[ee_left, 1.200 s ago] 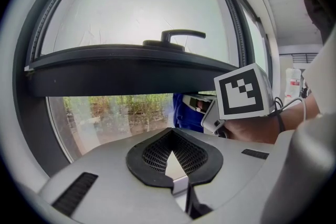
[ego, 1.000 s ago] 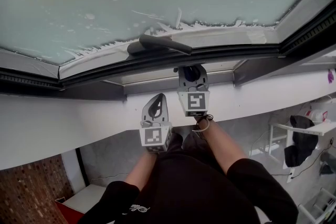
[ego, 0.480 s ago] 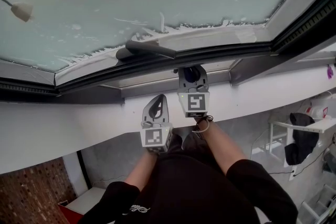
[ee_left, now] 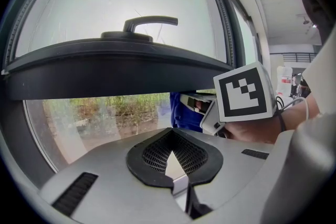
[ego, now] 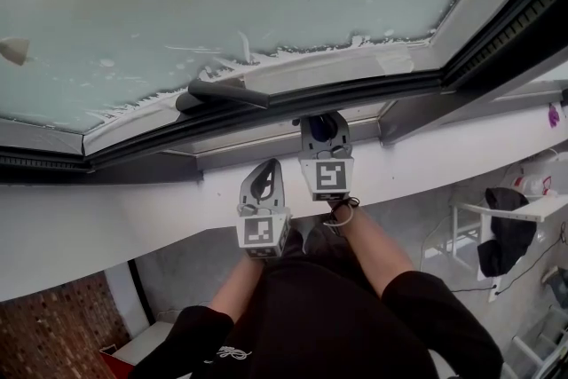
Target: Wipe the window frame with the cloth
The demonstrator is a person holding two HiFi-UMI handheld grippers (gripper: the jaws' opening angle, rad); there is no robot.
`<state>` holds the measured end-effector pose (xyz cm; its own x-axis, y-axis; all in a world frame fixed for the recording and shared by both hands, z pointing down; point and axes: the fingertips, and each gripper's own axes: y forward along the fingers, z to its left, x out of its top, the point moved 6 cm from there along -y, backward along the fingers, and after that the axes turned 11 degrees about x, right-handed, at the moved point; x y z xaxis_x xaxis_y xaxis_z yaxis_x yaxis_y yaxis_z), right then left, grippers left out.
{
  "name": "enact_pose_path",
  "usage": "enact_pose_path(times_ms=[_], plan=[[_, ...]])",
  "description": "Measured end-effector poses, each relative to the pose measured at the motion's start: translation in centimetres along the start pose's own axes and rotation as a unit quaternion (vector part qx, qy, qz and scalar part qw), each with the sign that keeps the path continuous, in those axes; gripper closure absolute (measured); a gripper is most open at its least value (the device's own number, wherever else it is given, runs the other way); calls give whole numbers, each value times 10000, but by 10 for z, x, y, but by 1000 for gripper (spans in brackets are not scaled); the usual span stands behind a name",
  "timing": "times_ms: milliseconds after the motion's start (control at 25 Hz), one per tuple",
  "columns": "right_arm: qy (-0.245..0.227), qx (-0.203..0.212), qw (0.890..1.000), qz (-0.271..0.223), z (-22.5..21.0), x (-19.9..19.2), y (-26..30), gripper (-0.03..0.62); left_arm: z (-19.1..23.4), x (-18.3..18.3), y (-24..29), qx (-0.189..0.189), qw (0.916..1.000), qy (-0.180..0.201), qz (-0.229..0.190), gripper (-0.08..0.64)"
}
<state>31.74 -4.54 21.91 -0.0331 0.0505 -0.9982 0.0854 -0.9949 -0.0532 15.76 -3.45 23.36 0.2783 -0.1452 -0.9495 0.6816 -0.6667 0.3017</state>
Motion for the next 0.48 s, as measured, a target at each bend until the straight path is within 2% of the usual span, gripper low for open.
enact_pose_path(times_ms=[480], plan=[[11,-141,9999,-32,-29,-1,-14,540,-33,7,13,-270,9995,150,-4,554]])
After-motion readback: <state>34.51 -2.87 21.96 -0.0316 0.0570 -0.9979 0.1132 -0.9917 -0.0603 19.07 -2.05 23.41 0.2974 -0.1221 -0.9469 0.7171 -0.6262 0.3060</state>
